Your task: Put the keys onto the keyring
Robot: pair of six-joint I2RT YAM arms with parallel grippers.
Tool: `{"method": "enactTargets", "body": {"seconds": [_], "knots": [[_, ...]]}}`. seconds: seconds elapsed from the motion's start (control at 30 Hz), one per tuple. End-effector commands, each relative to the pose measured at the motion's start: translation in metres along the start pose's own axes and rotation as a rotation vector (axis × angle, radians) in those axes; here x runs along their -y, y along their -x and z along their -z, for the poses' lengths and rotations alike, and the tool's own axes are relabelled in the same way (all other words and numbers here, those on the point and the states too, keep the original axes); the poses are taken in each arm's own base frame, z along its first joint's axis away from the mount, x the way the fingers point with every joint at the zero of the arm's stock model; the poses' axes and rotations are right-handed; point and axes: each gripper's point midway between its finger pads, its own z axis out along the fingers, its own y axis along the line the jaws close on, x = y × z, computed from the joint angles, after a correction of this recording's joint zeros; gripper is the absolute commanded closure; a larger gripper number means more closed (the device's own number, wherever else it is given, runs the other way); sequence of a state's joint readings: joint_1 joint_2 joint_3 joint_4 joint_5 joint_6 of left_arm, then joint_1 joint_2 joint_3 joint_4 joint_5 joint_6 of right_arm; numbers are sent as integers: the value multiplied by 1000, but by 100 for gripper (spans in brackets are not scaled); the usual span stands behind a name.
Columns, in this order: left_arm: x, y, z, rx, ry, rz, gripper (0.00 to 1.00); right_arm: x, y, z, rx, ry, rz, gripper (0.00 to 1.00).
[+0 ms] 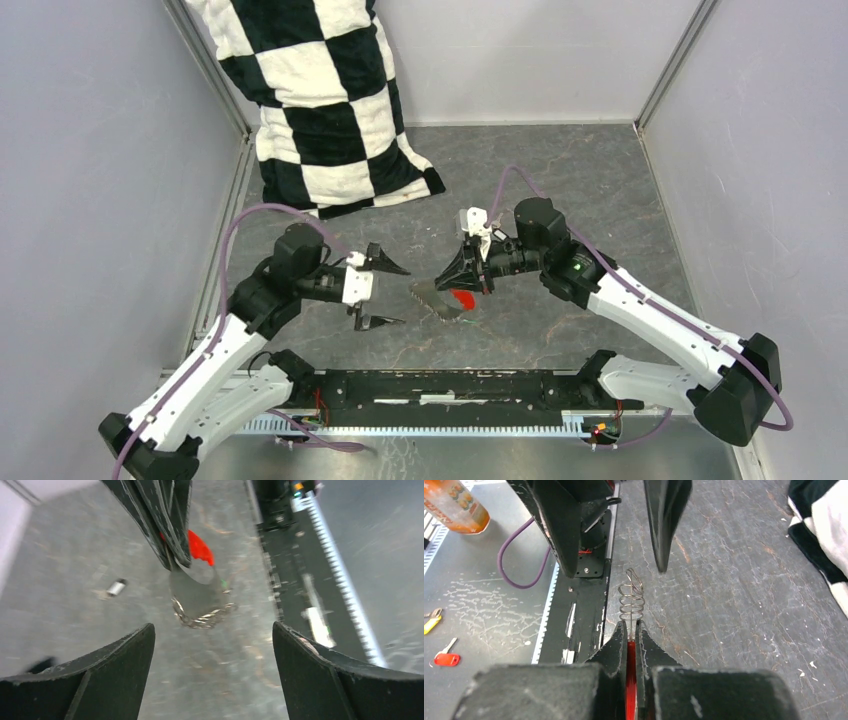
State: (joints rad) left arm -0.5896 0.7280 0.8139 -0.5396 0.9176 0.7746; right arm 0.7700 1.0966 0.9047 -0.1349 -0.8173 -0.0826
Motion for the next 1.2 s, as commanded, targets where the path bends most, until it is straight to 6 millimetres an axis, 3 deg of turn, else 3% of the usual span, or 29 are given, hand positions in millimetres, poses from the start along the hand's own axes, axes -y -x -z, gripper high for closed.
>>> {"method": "enactTargets", "body": {"seconds": [0.0,0.2,0.33,0.67,0.93,1.1,1.17], "knots": [[32,27,-9,161,-151,434,9,-19,21,7,60,92,124,100],[30,29,-12,198,-145,457,6,-35,19,7,70,188,124,100],[29,28,-16,214,-149,528,6,-36,20,6,74,201,123,100],[27,18,-19,211,-91,616,33,-36,26,5,113,196,117,100],[14,36,-17,277,-57,610,39,-36,25,5,120,198,106,100],[15,38,-15,275,-65,590,55,-35,25,5,122,187,107,100],[17,35,-15,261,-63,580,56,-35,25,5,123,183,109,100]]}}
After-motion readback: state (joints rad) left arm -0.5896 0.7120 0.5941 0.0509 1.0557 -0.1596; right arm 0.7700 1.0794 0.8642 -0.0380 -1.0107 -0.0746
